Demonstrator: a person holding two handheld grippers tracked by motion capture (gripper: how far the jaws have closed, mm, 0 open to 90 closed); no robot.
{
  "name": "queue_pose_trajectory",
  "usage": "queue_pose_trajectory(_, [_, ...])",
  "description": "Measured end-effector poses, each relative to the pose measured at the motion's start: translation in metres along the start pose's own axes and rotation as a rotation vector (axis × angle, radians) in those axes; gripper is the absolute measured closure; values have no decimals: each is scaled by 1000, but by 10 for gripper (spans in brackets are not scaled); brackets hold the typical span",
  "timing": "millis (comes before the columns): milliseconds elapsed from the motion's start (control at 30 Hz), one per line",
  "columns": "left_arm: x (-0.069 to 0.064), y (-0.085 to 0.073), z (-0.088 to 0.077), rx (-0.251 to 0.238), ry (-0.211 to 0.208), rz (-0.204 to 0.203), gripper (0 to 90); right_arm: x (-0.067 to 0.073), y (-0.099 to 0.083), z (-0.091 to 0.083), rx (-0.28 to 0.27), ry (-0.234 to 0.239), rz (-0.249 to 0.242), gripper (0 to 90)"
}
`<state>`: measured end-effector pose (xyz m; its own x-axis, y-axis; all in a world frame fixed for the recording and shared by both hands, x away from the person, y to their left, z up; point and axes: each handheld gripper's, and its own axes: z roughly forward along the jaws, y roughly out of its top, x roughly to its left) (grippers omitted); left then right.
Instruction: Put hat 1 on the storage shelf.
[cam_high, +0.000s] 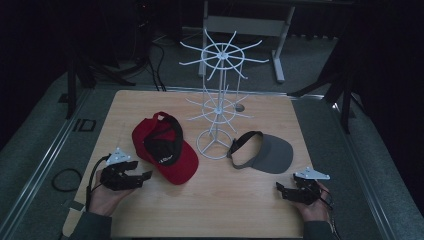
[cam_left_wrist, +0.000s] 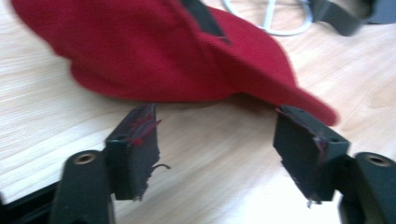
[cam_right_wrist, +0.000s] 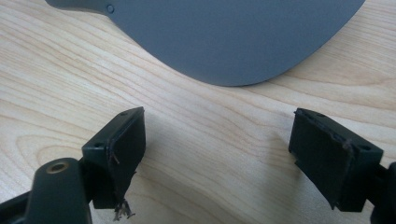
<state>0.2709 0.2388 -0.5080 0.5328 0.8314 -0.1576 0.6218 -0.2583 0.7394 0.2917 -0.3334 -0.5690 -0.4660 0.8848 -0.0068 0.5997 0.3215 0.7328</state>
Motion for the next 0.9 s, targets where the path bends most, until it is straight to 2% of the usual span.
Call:
queue_pose_trajectory(67, [-2, 1, 1, 0, 1, 8, 290, 0, 0, 0, 0, 0, 1, 185])
queue_pose_trajectory(267, [-11, 6, 10, 19, -34, 12, 275, 0, 0, 0, 0, 0, 1, 185])
queue_pose_trajectory(333, [-14, 7, 13, 22, -60, 0, 279, 0, 0, 0, 0, -1, 1, 185])
queue_pose_trajectory(567, [-23, 9, 24, 31, -102, -25, 281, 0, 0, 0, 0, -1, 2, 185])
queue_pose_trajectory(767, [-24, 10, 32, 42, -100, -25, 293, 0, 0, 0, 1, -1, 2, 185])
queue_pose_trajectory(900, [-19, 10, 28, 40, -50, -17, 349, 0, 0, 0, 1, -1, 3, 185])
